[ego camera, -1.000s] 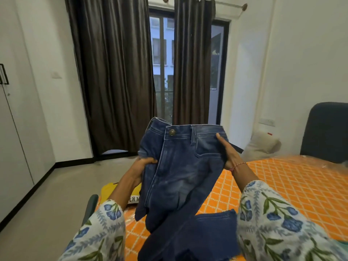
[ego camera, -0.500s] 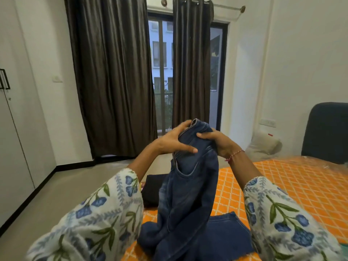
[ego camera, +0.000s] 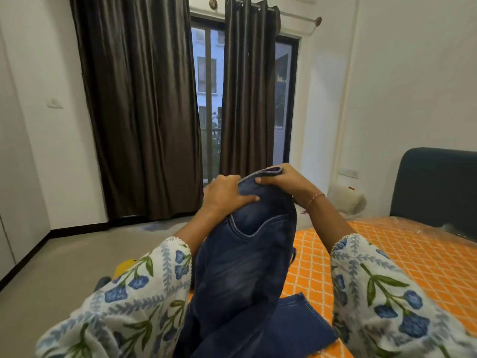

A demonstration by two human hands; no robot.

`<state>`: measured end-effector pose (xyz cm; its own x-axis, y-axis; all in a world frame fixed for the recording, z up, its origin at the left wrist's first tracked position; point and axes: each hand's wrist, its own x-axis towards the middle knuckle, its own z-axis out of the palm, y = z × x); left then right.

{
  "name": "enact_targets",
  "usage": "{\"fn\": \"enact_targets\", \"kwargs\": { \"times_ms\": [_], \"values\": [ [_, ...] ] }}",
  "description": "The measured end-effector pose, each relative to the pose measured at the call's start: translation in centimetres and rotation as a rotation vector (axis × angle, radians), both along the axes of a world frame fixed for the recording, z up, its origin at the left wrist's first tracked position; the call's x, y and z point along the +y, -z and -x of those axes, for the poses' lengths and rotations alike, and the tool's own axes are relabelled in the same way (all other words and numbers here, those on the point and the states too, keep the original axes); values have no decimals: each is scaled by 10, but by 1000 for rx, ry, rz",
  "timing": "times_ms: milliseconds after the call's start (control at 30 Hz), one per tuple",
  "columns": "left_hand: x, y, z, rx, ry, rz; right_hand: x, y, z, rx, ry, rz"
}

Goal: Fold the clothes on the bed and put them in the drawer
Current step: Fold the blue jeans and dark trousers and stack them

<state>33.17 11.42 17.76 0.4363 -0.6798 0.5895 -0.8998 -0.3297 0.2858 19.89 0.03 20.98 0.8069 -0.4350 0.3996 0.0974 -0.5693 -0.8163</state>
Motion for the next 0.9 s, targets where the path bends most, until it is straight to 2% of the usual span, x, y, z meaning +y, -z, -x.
{"fn": "enact_targets", "kwargs": {
  "times_ms": [33, 100, 133, 200, 267, 367, 500, 567, 600, 633, 667, 733, 800, 833, 900],
  "values": [
    [3, -4, -7, 184, 67, -14, 2, -1, -1, -37, 6, 2],
    [13, -12, -22, 698, 329, -78, 4, -4, -4, -69, 10, 31],
    [17, -13, -28, 828, 410, -141, 6, -5, -5, -73, 11, 59],
    [18, -13, -38, 778, 435, -337, 9, -6, -12, -74, 16, 119],
    [15, -8, -43, 643, 397, -425, 10, -8, -19, -83, 48, 165],
    [14, 4, -56, 539, 345, -388, 6, -10, -19, -123, 117, 152],
    [15, 8, -68, 53, 108, -445, 0, -2, -16, -135, 196, 117],
    [13, 3, -64, -143, 61, -365, 0, 1, -15, -148, 222, 94],
    [13, -1, -61, -175, 66, -309, -1, 2, -14, -155, 227, 70],
    [15, -2, -59, -120, 108, -262, -3, 2, -11, -161, 238, 44],
    [16, -3, -59, 11, 176, -257, -6, 1, -8, -175, 258, 17],
    [23, -1, -57, 379, 329, -365, -13, 1, -5, -216, 309, -23],
    [29, 9, -59, 574, 381, -538, -13, 4, -7, -231, 357, -42],
    [31, 17, -62, 570, 375, -601, -13, 7, -10, -228, 380, -50],
    [36, 41, -70, 395, 239, -578, -11, 13, -16, -216, 412, -73]
  ]
}}
